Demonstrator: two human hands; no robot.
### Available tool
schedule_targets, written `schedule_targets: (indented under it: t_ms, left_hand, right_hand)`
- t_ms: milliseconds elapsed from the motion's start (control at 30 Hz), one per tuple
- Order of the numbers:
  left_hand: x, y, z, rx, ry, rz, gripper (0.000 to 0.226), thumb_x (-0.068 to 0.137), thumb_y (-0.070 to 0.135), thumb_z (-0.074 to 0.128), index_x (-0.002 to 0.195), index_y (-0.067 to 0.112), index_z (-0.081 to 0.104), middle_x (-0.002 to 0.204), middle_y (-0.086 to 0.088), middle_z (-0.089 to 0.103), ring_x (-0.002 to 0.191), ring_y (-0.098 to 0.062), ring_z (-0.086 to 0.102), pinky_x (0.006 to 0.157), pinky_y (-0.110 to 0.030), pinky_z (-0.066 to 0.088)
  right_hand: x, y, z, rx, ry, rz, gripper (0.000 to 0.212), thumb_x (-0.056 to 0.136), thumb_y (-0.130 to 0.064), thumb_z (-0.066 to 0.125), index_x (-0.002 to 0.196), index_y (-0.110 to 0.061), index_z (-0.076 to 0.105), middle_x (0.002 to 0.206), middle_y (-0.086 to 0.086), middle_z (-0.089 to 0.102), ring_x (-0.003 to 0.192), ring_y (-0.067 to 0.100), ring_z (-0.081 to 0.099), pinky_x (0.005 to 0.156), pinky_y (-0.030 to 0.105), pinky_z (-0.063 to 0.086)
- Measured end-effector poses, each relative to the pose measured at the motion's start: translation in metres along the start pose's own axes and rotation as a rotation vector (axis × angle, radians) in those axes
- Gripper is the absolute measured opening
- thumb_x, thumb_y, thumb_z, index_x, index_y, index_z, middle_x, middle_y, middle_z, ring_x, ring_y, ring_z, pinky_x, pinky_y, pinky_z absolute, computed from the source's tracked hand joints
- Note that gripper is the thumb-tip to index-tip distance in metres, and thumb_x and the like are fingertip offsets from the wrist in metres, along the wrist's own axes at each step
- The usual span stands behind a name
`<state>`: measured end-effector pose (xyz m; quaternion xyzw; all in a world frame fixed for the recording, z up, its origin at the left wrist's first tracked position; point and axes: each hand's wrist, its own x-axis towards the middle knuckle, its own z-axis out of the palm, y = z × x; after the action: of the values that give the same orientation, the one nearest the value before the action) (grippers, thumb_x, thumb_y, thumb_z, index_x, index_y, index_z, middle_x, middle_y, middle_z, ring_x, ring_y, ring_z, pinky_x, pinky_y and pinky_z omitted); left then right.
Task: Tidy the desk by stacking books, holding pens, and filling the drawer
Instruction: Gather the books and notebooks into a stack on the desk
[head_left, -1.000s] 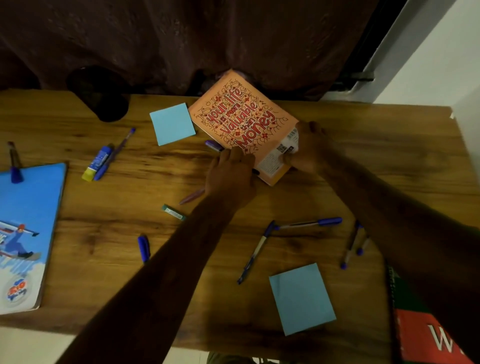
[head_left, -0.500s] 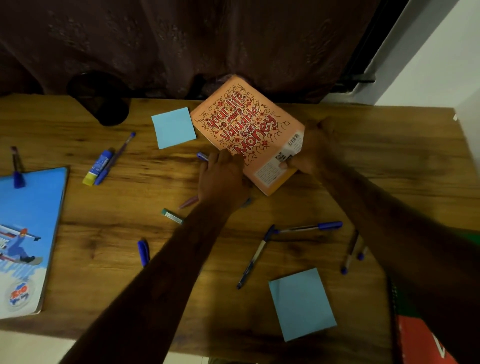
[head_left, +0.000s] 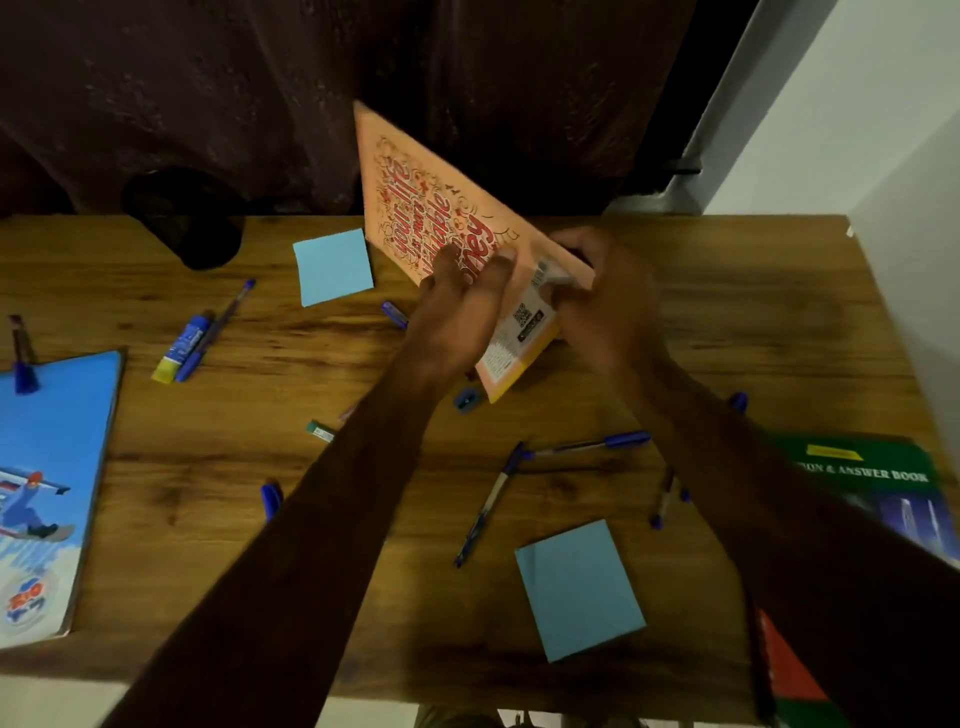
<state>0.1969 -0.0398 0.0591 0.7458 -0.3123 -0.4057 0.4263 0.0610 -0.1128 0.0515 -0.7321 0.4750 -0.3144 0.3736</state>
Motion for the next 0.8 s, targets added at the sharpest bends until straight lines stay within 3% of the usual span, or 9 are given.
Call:
schedule_targets:
  t_ms: [100, 200, 267, 367, 433, 533, 633, 700, 800]
  left_hand:
    - [-0.011, 0.015, -0.001, -0.19, -0.054, -0.041, 0.079, 0.077, 0.081, 0.049, 0.144, 0.044, 0.03, 0.139, -0.001, 0.055, 0.119, -0.028, 0.058, 0.09, -0.052, 0.052]
    - [-0.022, 0.034, -0.001, -0.417, -0.047, -0.079, 0.069, 0.085, 0.068, 0.054, 0.139, 0.026, 0.044, 0.119, -0.004, 0.066, 0.101, -0.027, 0.068, 0.076, -0.046, 0.057]
    - [-0.03, 0.039, -0.002, -0.534, -0.028, -0.055, 0.061, 0.085, 0.049, 0.063, 0.134, 0.014, 0.052, 0.11, -0.008, 0.067, 0.086, -0.027, 0.071, 0.064, -0.042, 0.059]
    - [-0.035, 0.031, -0.004, -0.667, -0.045, 0.077, 0.032, 0.084, 0.005, 0.054, 0.114, -0.004, 0.063, 0.094, -0.018, 0.067, 0.081, -0.034, 0.066, 0.074, -0.043, 0.055]
    - [-0.043, 0.024, -0.008, -0.792, -0.195, 0.079, 0.028, 0.092, -0.001, 0.046, 0.115, -0.005, 0.062, 0.098, -0.021, 0.066, 0.085, -0.035, 0.062, 0.076, -0.04, 0.05]
    - [-0.054, 0.013, -0.013, -0.915, -0.359, 0.028, 0.032, 0.098, 0.001, 0.039, 0.113, 0.0, 0.067, 0.105, -0.023, 0.067, 0.089, -0.034, 0.066, 0.077, -0.038, 0.055]
    - [-0.067, 0.007, -0.013, -0.851, -0.267, 0.035, 0.032, 0.094, -0.005, 0.043, 0.099, 0.007, 0.071, 0.09, -0.015, 0.074, 0.081, -0.03, 0.073, 0.075, -0.039, 0.06]
    - [-0.073, 0.006, -0.01, -0.815, -0.245, 0.022, 0.03, 0.094, -0.006, 0.045, 0.095, 0.009, 0.072, 0.088, -0.015, 0.075, 0.08, -0.03, 0.073, 0.075, -0.04, 0.06]
    - [-0.081, 0.012, -0.006, -0.655, -0.211, 0.059, 0.024, 0.091, -0.005, 0.055, 0.111, 0.005, 0.065, 0.103, -0.019, 0.073, 0.096, -0.035, 0.071, 0.088, -0.046, 0.057]
  right_hand:
    - [-0.021, -0.014, -0.007, 0.027, 0.028, -0.067, 0.031, 0.091, -0.015, 0.065, 0.119, -0.028, 0.061, 0.108, -0.013, 0.068, 0.093, 0.007, 0.069, 0.068, 0.037, 0.062]
    - [-0.049, -0.021, -0.011, -0.031, 0.045, -0.252, 0.032, 0.092, -0.019, 0.057, 0.122, -0.029, 0.062, 0.111, -0.012, 0.068, 0.097, 0.01, 0.067, 0.072, 0.041, 0.059]
    - [-0.07, -0.025, -0.013, -0.138, 0.012, -0.39, 0.041, 0.089, -0.02, 0.056, 0.128, -0.031, 0.061, 0.123, -0.011, 0.065, 0.106, 0.011, 0.064, 0.075, 0.038, 0.057]
    - [-0.085, -0.023, -0.02, -0.281, -0.073, -0.539, 0.056, 0.08, -0.019, 0.069, 0.134, -0.028, 0.059, 0.14, -0.009, 0.055, 0.125, 0.014, 0.055, 0.088, 0.035, 0.053]
    - [-0.092, -0.016, -0.027, -0.215, -0.195, -0.568, 0.056, 0.078, -0.026, 0.075, 0.132, -0.024, 0.062, 0.144, -0.006, 0.052, 0.133, 0.015, 0.048, 0.098, 0.04, 0.048]
    - [-0.102, -0.004, -0.043, -0.081, -0.148, -0.491, 0.049, 0.08, -0.024, 0.075, 0.128, -0.019, 0.065, 0.142, -0.004, 0.052, 0.135, 0.012, 0.044, 0.105, 0.039, 0.043]
    - [-0.1, 0.002, -0.061, -0.092, 0.062, -0.404, 0.043, 0.085, -0.023, 0.069, 0.127, -0.019, 0.064, 0.141, -0.003, 0.052, 0.132, 0.011, 0.047, 0.104, 0.036, 0.045]
    - [-0.096, 0.004, -0.07, -0.16, 0.119, -0.334, 0.045, 0.09, -0.028, 0.067, 0.133, -0.022, 0.059, 0.141, -0.006, 0.049, 0.125, 0.004, 0.046, 0.1, 0.026, 0.046]
    - [-0.096, -0.001, -0.074, -0.061, 0.103, -0.187, 0.05, 0.094, -0.035, 0.065, 0.141, -0.027, 0.048, 0.134, -0.019, 0.044, 0.117, 0.003, 0.052, 0.092, 0.022, 0.049]
